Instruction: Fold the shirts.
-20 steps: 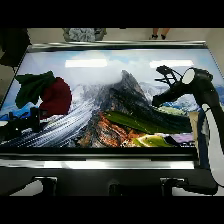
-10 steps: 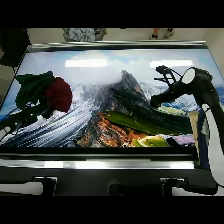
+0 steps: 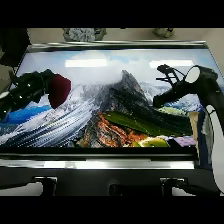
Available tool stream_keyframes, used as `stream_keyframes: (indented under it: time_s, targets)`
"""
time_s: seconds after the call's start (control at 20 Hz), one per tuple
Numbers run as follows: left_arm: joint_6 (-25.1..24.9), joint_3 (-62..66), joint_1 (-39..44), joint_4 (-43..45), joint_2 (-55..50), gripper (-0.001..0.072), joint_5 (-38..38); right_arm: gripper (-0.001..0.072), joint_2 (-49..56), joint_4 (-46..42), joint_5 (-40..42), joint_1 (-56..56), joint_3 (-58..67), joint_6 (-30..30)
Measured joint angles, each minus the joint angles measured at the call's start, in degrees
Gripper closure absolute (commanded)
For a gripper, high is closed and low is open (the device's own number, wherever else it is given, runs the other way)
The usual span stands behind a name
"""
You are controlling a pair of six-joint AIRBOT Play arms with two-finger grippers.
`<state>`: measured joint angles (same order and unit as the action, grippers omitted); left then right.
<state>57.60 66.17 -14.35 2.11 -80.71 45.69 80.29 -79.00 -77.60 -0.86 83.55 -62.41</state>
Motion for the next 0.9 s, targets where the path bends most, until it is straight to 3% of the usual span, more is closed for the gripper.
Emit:
stream_keyframes:
  time_s: [0.15, 0.35, 0.65, 0.7, 0.75, 0.9]
  targets:
    - [-2.08, 1.16, 5.20, 7.04, 12.57, 0.0682, 4.31, 0.0084, -6.95, -3.19, -0.39, 0.00, 0.00, 0.09]
    - [4.55, 1.53, 18.80, 22.16, 23.34, 0.0682, 5.99, 0.0084, -18.58, -5.09, -0.98, 0.02, 0.00, -0.35]
    - [11.23, -2.84, 44.33, 36.61, 20.31, 0.0675, 1.46, 0.0085, -32.87, -9.57, -1.97, 0.00, 0.02, -4.33]
    - [12.46, -3.76, 47.28, 37.70, 17.97, 0.0413, 0.42, 0.0085, -34.12, -9.97, -2.54, 0.00, 0.02, -4.74]
    - [13.86, -4.35, 49.46, 38.45, 15.45, -0.0013, -0.15, 0.0085, -34.88, -10.36, -3.21, 0.00, 0.00, -5.01]
    - [16.39, -3.74, 51.74, 39.39, 8.96, 0.0001, 2.86, 0.0084, -34.62, -10.97, -7.02, 0.00, -0.15, -5.57]
